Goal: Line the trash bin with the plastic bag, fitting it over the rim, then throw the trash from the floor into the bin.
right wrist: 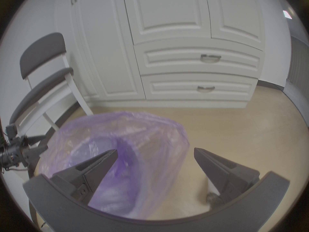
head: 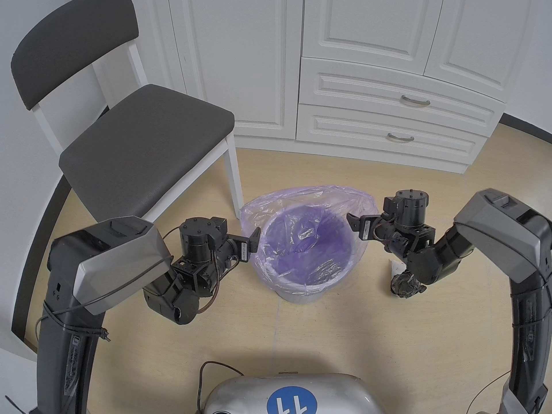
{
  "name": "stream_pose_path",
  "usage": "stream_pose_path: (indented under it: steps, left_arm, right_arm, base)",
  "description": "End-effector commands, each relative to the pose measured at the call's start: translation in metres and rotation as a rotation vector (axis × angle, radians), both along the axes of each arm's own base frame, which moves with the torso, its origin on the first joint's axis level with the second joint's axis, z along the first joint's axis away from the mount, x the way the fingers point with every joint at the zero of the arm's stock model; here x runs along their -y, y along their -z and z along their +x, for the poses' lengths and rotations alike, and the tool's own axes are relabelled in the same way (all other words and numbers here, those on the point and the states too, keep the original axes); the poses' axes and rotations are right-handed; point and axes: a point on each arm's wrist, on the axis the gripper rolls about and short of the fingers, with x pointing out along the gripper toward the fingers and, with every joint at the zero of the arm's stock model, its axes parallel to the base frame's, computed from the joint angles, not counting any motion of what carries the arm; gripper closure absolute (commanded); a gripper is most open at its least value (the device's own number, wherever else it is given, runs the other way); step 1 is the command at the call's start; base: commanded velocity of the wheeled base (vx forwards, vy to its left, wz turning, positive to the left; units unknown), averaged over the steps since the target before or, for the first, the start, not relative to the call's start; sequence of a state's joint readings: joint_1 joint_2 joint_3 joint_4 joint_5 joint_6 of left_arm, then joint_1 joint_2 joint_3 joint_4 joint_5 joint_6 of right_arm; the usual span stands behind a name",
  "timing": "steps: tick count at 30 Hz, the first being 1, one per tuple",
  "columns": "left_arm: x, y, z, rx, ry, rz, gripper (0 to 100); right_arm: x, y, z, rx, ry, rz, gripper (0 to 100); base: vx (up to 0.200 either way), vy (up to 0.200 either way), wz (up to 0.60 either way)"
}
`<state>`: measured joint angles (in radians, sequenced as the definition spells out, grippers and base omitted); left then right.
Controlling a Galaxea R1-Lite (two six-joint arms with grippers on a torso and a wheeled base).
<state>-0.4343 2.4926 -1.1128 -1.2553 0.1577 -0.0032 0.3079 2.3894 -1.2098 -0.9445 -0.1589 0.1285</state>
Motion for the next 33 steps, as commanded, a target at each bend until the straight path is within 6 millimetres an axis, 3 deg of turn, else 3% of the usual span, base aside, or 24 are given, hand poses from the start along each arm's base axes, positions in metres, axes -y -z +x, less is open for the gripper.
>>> stream_pose_path:
  steps: [1,5,9,14,19,25,33]
  left_arm:
    - [0.003,-0.032,-0.005,-0.023,0.088,-0.012,0]
    - [0.010,-0.066,0.007,-0.091,0.197,-0.021,0]
    - [0.021,-0.083,0.029,-0.147,0.197,-0.002,0]
    - [0.028,-0.069,0.052,-0.227,0.174,0.058,0]
    - [0.024,-0.055,0.058,-0.261,0.172,0.129,0]
    - [0.017,-0.042,0.074,-0.259,0.150,0.154,0]
    - [0.016,-0.025,0.104,-0.193,0.041,0.138,0]
  right_arm:
    - [0.024,-0.037,-0.003,-0.028,0.031,-0.011,0]
    - [0.024,-0.025,0.000,-0.117,0.003,-0.021,0]
    - [0.022,-0.011,0.011,-0.136,0.001,-0.017,0]
    - [0.022,0.012,0.021,-0.166,0.005,-0.026,0]
    - [0.024,0.024,0.029,-0.173,0.013,-0.027,0]
    - [0.026,0.035,0.040,-0.167,0.025,-0.020,0]
    - [0.023,0.035,0.056,-0.119,0.057,0.067,0]
  base:
    - [0.000,0.000,0.00]
    - [0.000,0.000,0.00]
    - [0.000,0.000,0.00]
    - [0.000,0.000,0.00]
    - [0.000,0.000,0.00]
    - [0.000,0.000,0.00]
    - [0.000,0.000,0.00]
